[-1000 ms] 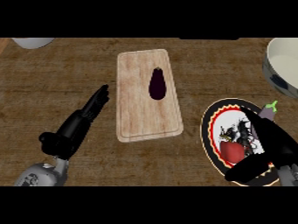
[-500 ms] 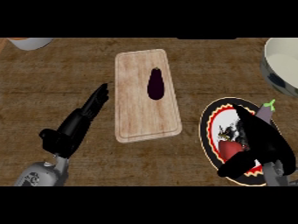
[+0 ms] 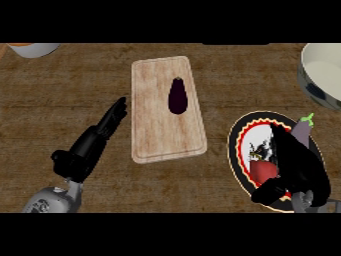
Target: Pick the bell pepper from the plate and place it in the bowl
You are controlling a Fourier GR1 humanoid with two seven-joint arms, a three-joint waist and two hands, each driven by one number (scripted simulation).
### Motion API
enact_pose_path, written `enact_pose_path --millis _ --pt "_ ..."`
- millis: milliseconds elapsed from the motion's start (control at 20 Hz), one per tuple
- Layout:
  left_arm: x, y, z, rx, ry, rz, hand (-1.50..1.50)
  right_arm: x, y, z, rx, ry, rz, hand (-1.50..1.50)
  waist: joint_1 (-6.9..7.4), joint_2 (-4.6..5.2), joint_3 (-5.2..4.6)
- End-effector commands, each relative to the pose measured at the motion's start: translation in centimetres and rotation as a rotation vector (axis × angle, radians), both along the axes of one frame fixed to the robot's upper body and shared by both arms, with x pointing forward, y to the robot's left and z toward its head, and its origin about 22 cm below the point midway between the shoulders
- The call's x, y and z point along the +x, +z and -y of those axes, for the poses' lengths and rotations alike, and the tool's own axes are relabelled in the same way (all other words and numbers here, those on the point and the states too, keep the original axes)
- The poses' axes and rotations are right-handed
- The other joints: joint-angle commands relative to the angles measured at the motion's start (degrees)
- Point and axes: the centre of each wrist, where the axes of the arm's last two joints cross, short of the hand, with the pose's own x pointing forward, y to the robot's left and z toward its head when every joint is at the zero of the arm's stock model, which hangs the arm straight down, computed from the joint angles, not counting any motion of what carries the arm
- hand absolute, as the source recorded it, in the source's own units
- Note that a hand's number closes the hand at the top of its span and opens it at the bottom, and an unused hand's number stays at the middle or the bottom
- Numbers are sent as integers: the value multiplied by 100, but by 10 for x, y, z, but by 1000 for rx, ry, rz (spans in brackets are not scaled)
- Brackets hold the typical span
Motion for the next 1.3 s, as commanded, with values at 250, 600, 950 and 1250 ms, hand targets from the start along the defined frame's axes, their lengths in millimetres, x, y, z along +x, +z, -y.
enact_pose_path --millis 250,600,950,1250 --pt "6 -2 -3 2 2 -2 0 -4 -21 -2 -60 -163 -83 -150 -18 4 2" --pt "-7 10 -5 -19 -6 -9 0 0 -44 8 -63 -170 -117 -150 22 -1 4" --pt "10 3 -16 -6 -4 4 0 11 -55 22 -28 -141 -86 -150 -4 7 3" --pt "2 -22 -10 -7 -7 6 0 17 -53 24 -60 -79 58 150 -2 8 3"
